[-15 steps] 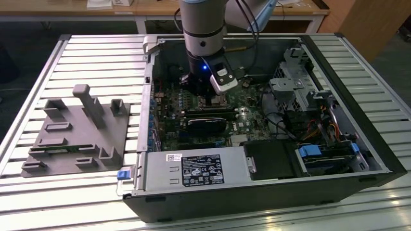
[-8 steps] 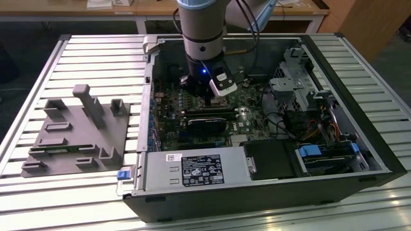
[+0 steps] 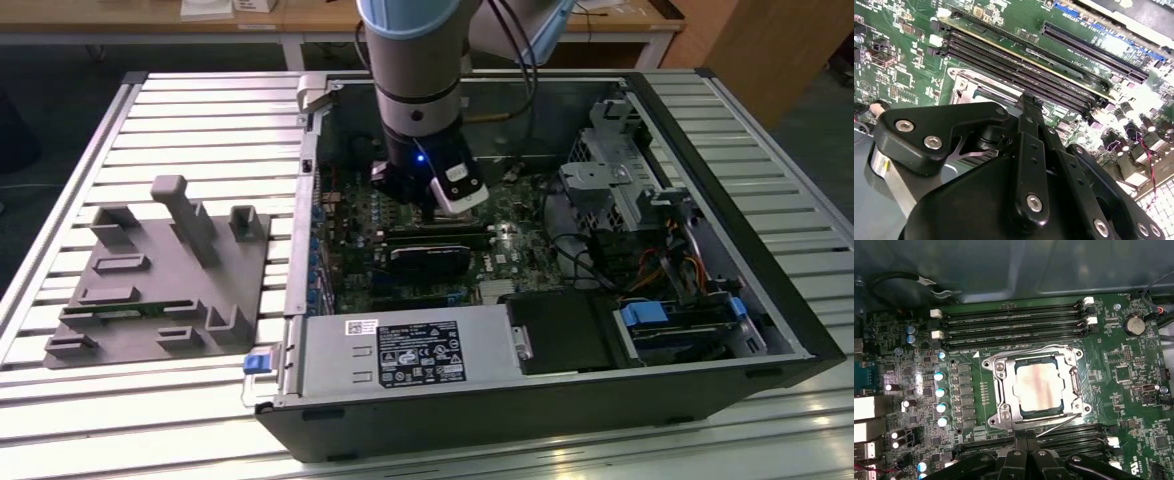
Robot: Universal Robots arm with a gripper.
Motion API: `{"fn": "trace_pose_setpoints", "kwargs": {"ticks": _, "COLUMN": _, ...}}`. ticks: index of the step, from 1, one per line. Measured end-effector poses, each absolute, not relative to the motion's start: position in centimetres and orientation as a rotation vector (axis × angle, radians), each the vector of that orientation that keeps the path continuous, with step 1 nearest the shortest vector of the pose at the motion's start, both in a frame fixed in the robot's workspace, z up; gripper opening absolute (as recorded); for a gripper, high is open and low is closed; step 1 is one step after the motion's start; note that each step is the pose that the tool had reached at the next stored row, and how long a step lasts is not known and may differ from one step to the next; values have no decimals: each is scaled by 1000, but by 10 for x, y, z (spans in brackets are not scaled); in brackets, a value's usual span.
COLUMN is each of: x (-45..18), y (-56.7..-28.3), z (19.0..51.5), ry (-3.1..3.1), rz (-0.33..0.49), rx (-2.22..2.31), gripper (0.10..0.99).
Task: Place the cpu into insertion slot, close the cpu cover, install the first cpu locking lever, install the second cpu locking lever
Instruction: 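Install the second cpu locking lever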
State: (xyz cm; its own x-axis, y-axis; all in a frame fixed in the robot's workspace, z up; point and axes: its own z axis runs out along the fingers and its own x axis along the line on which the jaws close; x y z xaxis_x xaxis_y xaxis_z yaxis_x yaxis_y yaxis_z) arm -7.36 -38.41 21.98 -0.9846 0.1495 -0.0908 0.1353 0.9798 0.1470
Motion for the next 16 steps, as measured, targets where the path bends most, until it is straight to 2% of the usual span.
{"fn": "trace_pose_setpoints", "kwargs": {"ticks": 9, "x": -78, "y": -392, "z": 215, "ry": 3022, "rz": 280, "rx": 222, "gripper": 106}}
{"fn": "trace_pose_setpoints", "kwargs": {"ticks": 16, "x": -81, "y": -397, "z": 212, "ry": 3021, "rz": 297, "rx": 223, "gripper": 106}}
